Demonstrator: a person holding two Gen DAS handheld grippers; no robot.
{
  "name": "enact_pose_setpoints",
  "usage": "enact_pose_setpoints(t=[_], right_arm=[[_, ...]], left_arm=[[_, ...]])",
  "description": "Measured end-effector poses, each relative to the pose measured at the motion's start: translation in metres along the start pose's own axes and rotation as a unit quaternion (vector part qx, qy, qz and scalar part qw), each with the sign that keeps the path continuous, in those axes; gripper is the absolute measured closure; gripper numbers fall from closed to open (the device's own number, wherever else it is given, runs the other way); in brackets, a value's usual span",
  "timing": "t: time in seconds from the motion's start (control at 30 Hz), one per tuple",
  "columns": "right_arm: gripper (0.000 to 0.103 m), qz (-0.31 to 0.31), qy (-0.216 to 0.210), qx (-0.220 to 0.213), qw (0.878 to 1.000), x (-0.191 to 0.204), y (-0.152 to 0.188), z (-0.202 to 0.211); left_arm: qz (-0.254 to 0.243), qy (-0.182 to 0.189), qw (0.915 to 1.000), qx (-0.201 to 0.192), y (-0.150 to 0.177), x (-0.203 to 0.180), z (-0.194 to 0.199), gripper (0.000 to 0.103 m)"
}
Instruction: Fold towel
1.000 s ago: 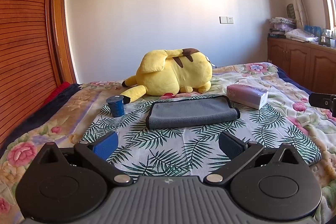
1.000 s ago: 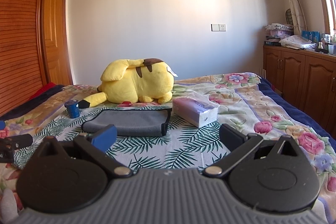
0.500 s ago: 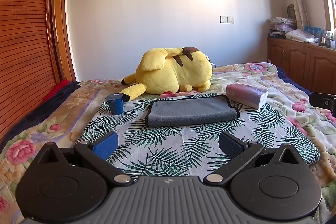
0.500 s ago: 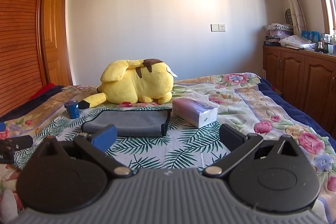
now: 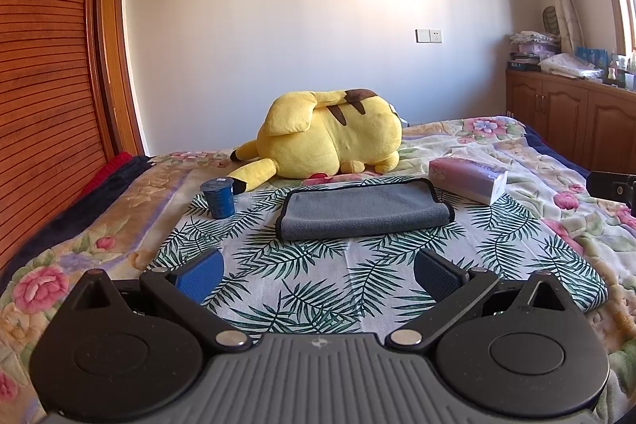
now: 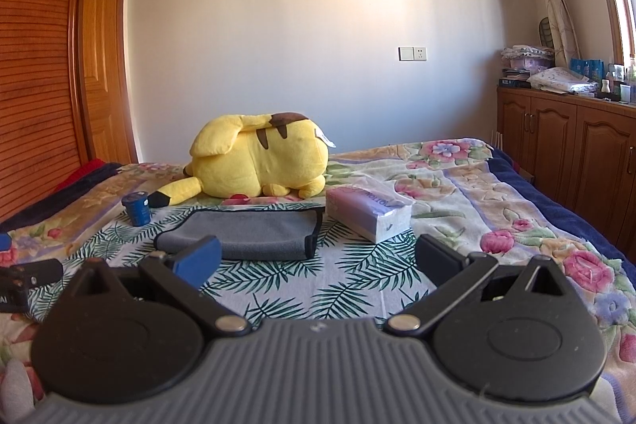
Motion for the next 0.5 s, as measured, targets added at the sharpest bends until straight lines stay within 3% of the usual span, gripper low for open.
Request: enact_pose_setpoints(t=[0.5], right_arm=[[0.0, 0.0, 0.0, 0.0, 1.0, -0.0003, 0.0, 0.0001]], left_arm=[[-0.002, 0.0, 1.0, -0.001, -0.001, -0.0012, 0.0011, 0.0]])
Point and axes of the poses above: each gripper's, at about its wrist camera, not at the fingertips, and z roughly against the way its jaws point, x to its left, y to its underside, the point moved 7 cm from there along -z, roughly the way its jaws point, and after that the axes turned 9 degrees about -z, right-handed, at the moved point
